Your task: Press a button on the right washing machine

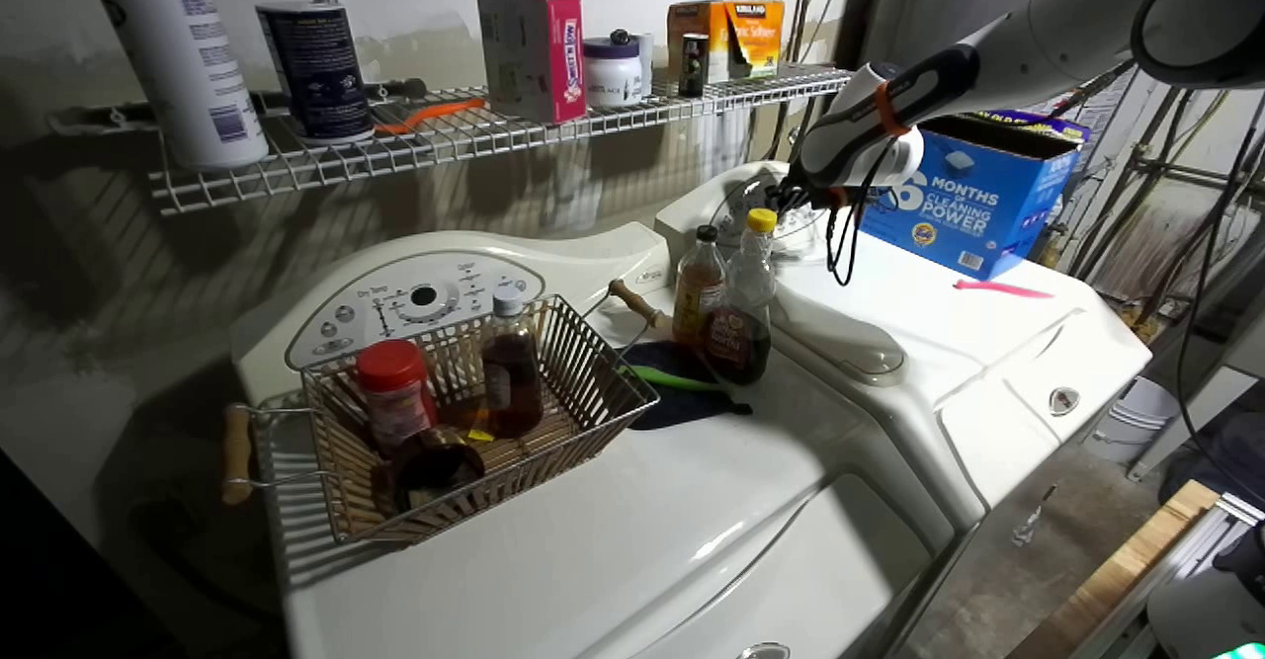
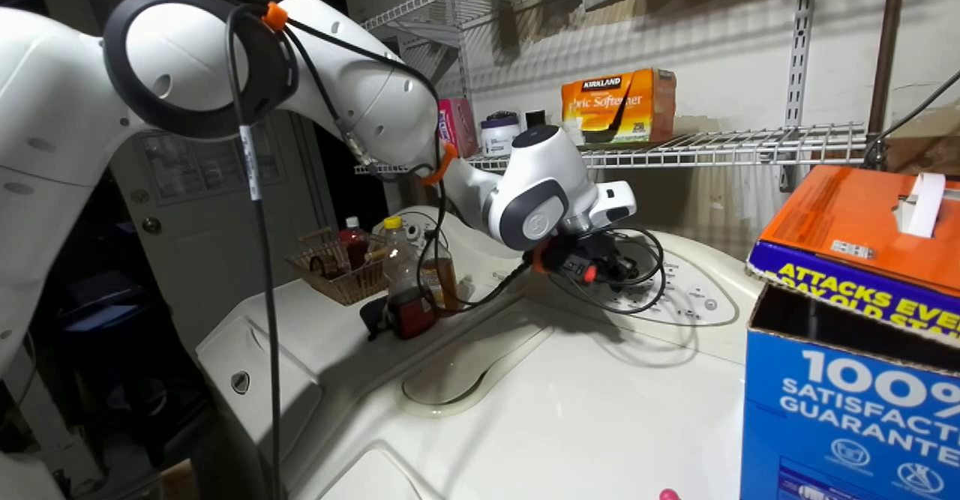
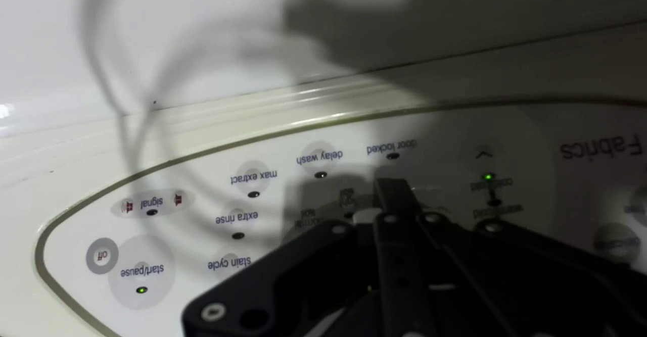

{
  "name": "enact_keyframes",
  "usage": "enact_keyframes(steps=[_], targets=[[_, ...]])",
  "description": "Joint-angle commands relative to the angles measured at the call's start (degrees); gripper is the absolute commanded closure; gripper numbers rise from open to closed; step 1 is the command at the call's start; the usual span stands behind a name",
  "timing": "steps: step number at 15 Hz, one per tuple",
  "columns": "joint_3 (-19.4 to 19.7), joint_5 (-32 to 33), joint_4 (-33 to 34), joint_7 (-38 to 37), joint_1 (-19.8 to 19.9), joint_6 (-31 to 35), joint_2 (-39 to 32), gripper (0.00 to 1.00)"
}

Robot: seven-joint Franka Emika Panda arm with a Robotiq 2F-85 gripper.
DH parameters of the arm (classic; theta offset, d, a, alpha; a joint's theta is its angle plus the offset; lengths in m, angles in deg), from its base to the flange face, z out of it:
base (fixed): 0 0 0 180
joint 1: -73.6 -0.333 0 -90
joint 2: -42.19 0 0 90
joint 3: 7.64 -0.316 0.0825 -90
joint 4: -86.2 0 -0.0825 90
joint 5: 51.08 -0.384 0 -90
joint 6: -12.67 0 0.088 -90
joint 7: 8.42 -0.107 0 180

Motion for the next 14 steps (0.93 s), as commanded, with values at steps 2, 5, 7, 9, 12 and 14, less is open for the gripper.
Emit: enact_keyframes(steps=[2, 5, 7, 9, 12, 14], targets=[[1.68, 1.64, 0.33, -1.50, -0.89, -3.52, 0.58, 1.00], [0.94, 1.06, 0.58, -0.99, -0.36, -3.60, 0.21, 1.00], [0.95, 1.01, 0.70, -1.07, -0.39, -3.49, 0.13, 1.00], [0.88, 0.94, 0.84, -1.10, -0.36, -3.55, 0.08, 1.00], [-0.40, 0.04, 1.00, -0.55, 0.44, -3.39, -0.06, 1.00], [-0.56, 0.07, 1.05, -0.63, 0.37, -3.38, -0.13, 1.00]])
